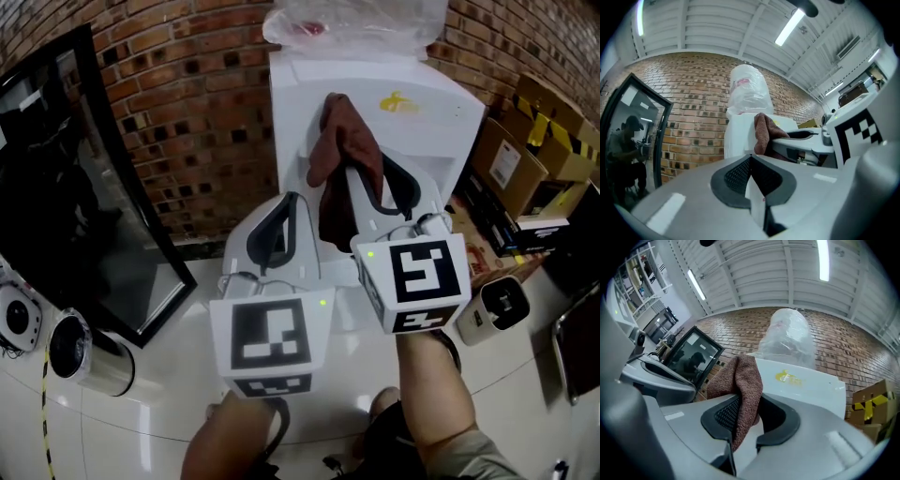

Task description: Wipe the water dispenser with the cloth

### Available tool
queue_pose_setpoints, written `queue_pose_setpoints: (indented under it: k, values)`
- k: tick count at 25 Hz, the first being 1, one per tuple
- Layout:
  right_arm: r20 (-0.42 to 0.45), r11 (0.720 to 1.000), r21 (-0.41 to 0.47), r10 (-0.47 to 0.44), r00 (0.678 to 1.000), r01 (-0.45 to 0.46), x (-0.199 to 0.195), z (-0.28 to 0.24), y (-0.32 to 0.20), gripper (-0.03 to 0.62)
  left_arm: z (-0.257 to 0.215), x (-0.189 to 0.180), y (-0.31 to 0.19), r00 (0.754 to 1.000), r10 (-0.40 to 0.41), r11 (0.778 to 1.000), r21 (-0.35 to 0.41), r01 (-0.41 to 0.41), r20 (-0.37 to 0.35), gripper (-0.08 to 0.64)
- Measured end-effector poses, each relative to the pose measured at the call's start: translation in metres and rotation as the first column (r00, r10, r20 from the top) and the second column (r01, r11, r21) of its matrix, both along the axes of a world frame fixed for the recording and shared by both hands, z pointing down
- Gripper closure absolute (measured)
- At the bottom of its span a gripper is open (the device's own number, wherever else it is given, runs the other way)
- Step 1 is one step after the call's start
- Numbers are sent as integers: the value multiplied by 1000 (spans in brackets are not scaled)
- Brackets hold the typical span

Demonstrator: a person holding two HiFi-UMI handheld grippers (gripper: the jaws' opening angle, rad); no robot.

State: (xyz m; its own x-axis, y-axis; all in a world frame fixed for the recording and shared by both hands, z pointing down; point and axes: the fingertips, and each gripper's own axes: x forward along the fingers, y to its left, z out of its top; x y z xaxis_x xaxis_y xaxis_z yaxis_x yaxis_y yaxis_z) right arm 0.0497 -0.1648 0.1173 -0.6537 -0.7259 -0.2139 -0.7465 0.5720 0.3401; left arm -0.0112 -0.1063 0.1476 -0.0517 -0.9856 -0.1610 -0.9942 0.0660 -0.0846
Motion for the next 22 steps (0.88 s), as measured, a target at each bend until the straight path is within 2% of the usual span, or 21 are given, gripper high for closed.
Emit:
queue_pose_setpoints:
  k: [7,13,18,22]
  values:
    - [26,988,-70,139,990,-137,89,7,-41,485,5,43,-5,998,47,999,-13,-48,-50,560]
    - [19,950,-171,269,963,-262,160,41,-77,485,29,87,-13,993,99,994,-49,-102,-65,560]
    - [-22,930,-219,300,954,-297,186,69,-91,485,48,118,-17,992,120,988,-88,-123,-40,560]
    - [-42,927,-233,293,955,-295,193,81,-92,485,61,128,-16,993,117,985,-123,-118,-15,560]
